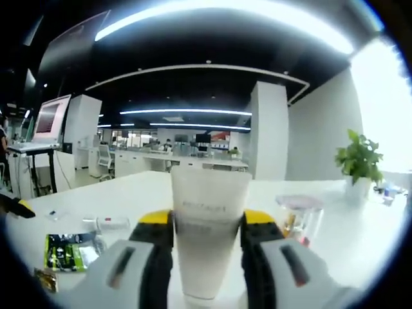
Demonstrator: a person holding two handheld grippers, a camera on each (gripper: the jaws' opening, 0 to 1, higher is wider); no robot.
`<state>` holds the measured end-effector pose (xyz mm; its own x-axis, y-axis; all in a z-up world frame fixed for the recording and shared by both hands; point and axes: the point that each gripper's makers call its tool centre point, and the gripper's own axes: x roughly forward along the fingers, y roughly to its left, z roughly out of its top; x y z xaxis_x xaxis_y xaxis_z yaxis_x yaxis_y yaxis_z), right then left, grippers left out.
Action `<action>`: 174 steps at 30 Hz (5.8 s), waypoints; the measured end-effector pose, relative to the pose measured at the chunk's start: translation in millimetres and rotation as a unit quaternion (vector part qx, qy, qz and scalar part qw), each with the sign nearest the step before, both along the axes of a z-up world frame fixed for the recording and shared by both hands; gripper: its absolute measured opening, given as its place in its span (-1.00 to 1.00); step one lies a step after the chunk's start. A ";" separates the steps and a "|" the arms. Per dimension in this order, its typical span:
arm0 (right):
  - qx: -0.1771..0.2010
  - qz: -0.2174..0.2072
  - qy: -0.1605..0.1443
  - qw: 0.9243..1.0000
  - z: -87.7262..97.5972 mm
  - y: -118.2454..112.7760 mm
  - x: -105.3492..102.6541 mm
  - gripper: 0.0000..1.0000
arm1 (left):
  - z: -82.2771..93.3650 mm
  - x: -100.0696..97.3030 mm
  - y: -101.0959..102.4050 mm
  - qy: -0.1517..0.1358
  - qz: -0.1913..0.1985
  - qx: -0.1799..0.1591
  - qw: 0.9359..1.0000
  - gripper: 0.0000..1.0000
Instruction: Arrange the skincare products in the storage area until every visible bottle or jar stands upright without overlapping.
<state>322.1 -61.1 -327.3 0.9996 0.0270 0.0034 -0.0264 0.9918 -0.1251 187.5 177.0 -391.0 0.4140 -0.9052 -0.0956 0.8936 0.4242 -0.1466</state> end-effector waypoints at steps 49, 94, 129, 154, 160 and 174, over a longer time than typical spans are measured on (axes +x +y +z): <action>0.041 -0.021 0.115 0.992 -94.8 4.9 -10.3 -0.34 | -9.9 -7.0 -13.6 0.014 -0.018 0.021 1.000 0.78; 0.039 0.010 0.128 0.991 -105.3 0.6 -58.6 -0.26 | -5.1 -10.7 -25.3 0.005 -0.030 0.027 0.999 0.79; 0.042 0.037 0.123 0.991 -106.1 21.9 -50.0 -0.25 | -10.0 -7.9 -17.2 0.013 -0.013 0.031 0.999 0.89; 0.045 0.036 0.136 0.989 -115.6 12.0 -75.3 -0.25 | -11.8 -6.9 -19.4 0.015 -0.016 0.029 0.999 0.88; 0.038 0.045 0.140 0.988 -116.5 17.7 -78.2 -0.22 | -10.6 -7.6 -21.2 0.012 -0.018 0.029 0.999 0.88; 0.029 0.090 0.140 0.986 -111.9 48.9 -78.3 0.04 | -11.4 -6.1 -15.6 0.013 -0.006 0.031 0.999 0.90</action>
